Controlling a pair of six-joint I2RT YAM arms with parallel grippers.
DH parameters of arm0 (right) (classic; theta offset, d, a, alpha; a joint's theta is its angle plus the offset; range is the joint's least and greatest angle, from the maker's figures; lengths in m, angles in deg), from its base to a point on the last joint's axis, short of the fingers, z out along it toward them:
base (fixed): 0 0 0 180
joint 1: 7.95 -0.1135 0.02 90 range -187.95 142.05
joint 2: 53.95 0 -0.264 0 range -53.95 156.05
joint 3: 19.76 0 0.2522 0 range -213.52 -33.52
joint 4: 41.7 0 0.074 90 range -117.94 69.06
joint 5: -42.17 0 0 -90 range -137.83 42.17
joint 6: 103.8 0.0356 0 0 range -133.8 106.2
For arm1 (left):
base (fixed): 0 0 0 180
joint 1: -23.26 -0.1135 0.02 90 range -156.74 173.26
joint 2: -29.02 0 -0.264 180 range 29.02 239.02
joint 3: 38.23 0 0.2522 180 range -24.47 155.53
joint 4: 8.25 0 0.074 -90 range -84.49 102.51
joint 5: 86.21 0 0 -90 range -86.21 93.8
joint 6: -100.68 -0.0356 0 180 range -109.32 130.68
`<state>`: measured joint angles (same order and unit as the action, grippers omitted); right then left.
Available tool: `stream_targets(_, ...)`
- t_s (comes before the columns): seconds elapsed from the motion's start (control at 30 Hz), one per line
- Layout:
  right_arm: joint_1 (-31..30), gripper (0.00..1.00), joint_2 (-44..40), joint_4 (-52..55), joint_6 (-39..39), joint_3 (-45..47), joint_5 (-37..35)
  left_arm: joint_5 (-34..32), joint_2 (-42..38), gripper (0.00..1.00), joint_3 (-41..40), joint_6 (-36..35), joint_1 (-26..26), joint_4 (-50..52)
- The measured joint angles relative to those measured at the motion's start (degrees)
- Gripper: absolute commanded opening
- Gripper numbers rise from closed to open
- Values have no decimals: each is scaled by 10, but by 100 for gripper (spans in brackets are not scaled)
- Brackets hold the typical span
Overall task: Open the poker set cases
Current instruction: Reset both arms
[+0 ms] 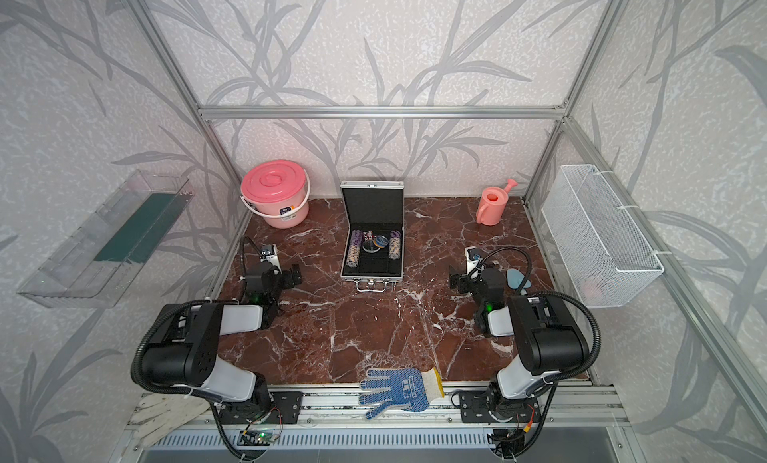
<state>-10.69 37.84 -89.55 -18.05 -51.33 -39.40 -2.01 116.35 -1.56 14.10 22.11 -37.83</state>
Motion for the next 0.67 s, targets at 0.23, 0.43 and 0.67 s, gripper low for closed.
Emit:
stream_targets(0.23,-32,99,-1,19,-5,-8,-56,0,0,99,0,0,0,0)
stream_targets(0.43,-33,99,-1,37,-6,-16,-69,0,0,99,0,0,0,0)
stream_targets(0.67,-32,99,-1,48,-7,-22,-69,0,0,99,0,0,0,0)
